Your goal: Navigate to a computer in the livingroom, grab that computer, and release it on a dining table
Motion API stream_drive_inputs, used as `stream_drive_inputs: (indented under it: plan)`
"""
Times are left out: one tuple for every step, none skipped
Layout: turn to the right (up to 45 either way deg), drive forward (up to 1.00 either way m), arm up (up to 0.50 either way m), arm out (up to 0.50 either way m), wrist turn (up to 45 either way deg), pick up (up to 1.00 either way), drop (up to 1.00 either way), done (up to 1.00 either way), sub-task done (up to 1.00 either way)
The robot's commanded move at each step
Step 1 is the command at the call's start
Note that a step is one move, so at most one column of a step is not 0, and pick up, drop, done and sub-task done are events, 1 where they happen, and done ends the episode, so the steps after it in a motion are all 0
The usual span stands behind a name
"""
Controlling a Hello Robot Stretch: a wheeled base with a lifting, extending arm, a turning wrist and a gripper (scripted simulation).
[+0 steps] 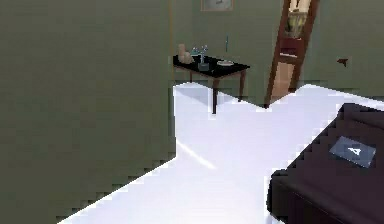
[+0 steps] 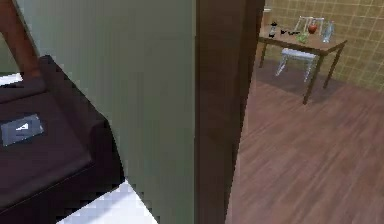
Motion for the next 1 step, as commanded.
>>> stream_drive_inputs:
  plan:
    - [45.0, 0.0, 0.0, 0.0, 0.0, 0.0, 0.0, 0.0, 0.0]
